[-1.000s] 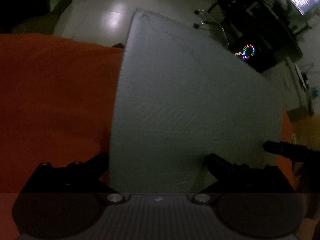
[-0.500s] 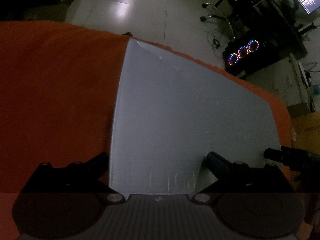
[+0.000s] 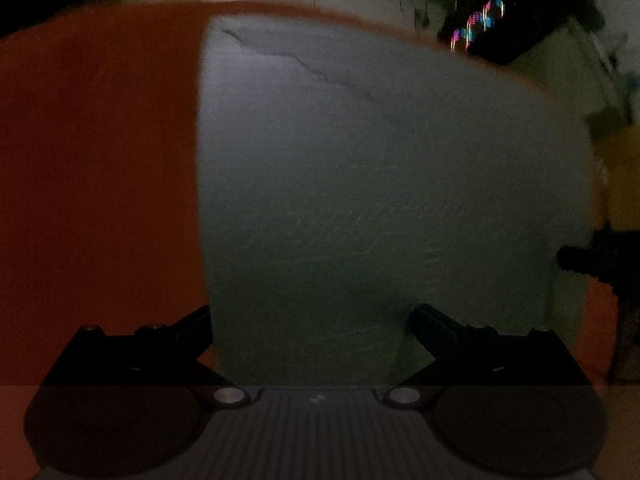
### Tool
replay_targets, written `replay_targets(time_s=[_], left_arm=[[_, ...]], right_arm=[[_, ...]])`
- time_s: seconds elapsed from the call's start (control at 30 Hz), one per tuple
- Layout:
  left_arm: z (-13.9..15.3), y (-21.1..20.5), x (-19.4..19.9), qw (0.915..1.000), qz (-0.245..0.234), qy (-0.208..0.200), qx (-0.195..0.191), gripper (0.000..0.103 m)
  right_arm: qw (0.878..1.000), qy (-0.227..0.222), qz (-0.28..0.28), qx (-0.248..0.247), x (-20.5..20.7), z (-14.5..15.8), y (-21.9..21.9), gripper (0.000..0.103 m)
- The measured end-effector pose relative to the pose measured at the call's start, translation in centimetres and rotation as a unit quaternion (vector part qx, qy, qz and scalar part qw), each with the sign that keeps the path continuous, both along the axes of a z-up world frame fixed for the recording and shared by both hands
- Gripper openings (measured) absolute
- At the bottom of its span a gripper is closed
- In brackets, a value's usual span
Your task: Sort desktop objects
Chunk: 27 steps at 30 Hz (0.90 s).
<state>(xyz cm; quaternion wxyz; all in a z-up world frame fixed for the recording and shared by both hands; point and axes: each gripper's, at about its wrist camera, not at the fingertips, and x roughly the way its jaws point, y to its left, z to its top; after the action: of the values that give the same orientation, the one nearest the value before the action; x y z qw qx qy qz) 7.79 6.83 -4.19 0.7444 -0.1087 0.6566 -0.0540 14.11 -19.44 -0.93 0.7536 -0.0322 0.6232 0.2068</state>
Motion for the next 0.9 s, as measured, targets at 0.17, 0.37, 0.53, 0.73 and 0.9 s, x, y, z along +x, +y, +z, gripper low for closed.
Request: replay_targets(time_s=[0.17,0.37,0.53,0.73,0.9], left_arm=[[-0.8,-0.9,-1.5,0.9996,-0.014,-0.01,0.021,0.102],[-1.1,-1.9,-2.1,0.999,-0.024,-0.023,0.032,0.103],[-0.8,-2.0,-2.7,0.998,-0.019,-0.027,0.054,0.103],[-0.3,-2.5,-3.4,0.9945,-0.02,-0.048,0.092,0.103],[-1.3,-1.8,-4.0,0.9978,-0.003,-0.056,0.034,0.103]], right_arm=[[1.0,-0.003,0.01,-0.016,-2.0,-1.6,0.1,0.102],[1.0,-0.001,0.011,-0.011,-2.9,-2.5,-0.5,0.102],[1.0,0.009,0.008,0.002,-3.2,-3.6,-1.3,0.102],[1.0,0.022,-0.002,0.021,-3.1,-4.7,-2.1,0.102],[0.999,0.024,-0.011,0.036,-3.6,-5.5,-2.5,0.102]])
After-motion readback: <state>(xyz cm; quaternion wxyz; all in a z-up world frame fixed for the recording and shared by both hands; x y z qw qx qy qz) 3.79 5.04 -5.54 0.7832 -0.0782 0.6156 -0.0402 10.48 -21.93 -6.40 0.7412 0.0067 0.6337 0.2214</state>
